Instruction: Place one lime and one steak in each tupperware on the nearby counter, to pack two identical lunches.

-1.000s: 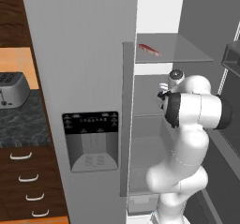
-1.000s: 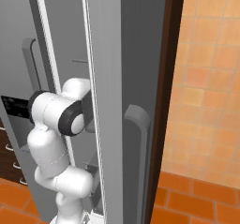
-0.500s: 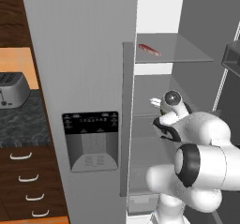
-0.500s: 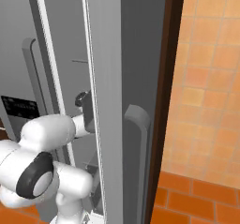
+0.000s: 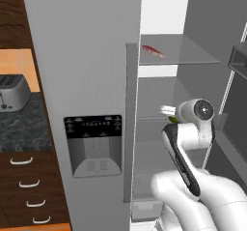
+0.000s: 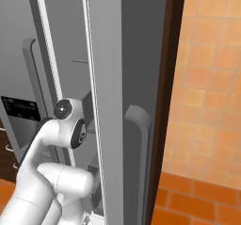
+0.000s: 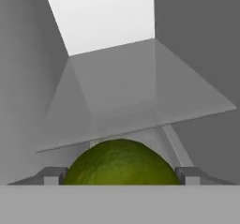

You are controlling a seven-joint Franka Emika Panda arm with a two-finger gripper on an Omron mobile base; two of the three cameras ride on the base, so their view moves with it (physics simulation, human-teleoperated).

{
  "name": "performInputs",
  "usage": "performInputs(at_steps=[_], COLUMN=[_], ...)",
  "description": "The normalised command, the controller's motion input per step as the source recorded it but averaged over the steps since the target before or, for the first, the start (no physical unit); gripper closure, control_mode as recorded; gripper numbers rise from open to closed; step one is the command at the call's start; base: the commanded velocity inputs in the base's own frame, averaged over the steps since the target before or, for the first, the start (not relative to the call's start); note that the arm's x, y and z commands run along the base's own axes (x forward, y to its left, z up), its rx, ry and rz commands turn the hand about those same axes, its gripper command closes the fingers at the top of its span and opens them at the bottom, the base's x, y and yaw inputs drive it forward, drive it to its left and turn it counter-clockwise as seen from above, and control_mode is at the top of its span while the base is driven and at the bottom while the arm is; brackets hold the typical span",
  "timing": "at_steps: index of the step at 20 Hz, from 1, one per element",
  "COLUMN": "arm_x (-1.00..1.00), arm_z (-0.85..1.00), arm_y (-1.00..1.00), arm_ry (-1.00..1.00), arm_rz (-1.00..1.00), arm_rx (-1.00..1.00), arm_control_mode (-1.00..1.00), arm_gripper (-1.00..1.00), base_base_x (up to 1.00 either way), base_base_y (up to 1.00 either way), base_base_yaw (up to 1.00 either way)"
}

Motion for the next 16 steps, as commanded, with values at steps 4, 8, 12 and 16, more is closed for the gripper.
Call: performInputs(at_steps=[4, 8, 12, 16], arm_x=[-1.00, -0.93, -0.78, -0.75], arm_z=[0.90, 0.98, 0.21, -0.18], arm_y=[0.19, 0.33, 0.18, 0.10], arm_ry=[0.17, 0.14, 0.16, -0.06], arm_rz=[0.19, 0.17, -0.02, 0.00], arm_rx=[0.00, 0.00, -0.06, -0.06], arm_control_mode=[-1.00, -1.00, -1.00, 1.00], arm_gripper=[1.00, 1.00, 1.00, 1.00], base_base_x=[0.00, 0.00, 0.00, -0.25], base_base_y=[0.00, 0.00, 0.00, 0.14], base_base_yaw=[0.00, 0.00, 0.00, 0.02])
